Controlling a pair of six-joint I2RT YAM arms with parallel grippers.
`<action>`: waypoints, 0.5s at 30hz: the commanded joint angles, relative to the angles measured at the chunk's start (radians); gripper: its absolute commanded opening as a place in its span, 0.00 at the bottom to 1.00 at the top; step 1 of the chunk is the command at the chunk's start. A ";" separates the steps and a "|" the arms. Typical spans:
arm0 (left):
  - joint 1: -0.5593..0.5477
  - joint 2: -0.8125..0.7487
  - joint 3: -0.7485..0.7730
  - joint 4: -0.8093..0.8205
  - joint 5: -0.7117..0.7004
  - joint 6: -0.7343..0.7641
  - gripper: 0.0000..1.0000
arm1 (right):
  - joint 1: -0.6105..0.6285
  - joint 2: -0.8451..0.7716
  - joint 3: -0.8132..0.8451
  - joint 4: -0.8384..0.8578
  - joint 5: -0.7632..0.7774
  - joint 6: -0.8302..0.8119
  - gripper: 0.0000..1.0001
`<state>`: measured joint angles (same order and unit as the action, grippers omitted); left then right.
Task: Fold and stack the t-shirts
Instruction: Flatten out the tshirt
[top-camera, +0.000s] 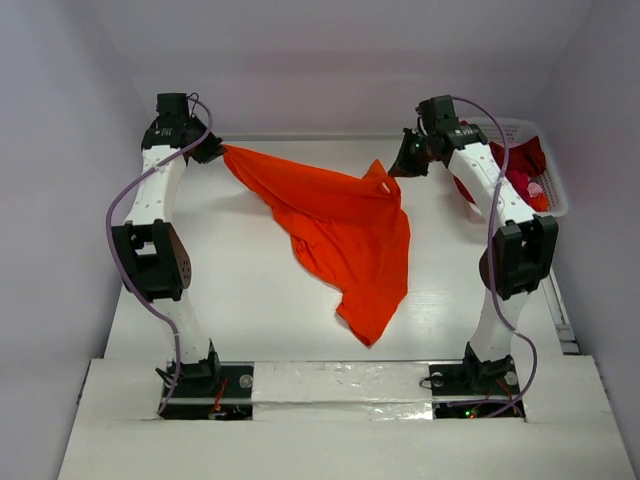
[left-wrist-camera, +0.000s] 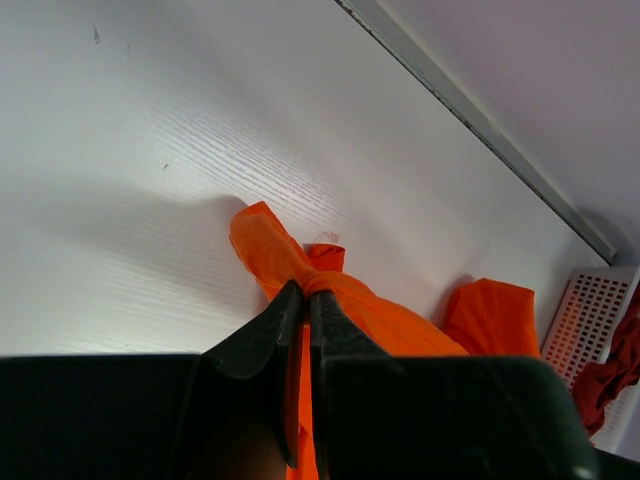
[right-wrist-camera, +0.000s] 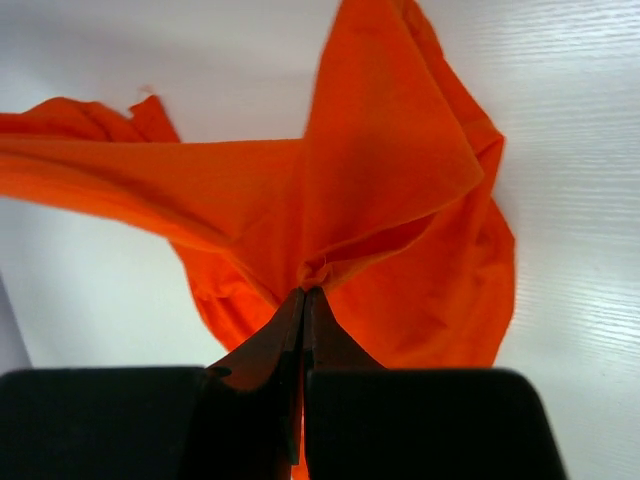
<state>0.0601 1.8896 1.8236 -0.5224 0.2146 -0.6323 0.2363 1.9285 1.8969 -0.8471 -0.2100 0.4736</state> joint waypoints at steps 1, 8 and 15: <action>0.004 -0.006 0.017 0.001 -0.018 0.009 0.00 | 0.021 -0.063 0.010 0.054 -0.072 -0.012 0.00; 0.004 -0.009 0.016 -0.001 -0.029 0.006 0.00 | 0.195 -0.057 -0.129 0.092 -0.063 -0.010 0.00; 0.004 -0.003 0.049 -0.021 -0.032 0.009 0.00 | 0.339 -0.052 -0.317 0.207 -0.095 0.048 0.00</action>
<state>0.0601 1.8896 1.8240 -0.5369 0.1978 -0.6319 0.5453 1.8980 1.6260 -0.7288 -0.2741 0.4942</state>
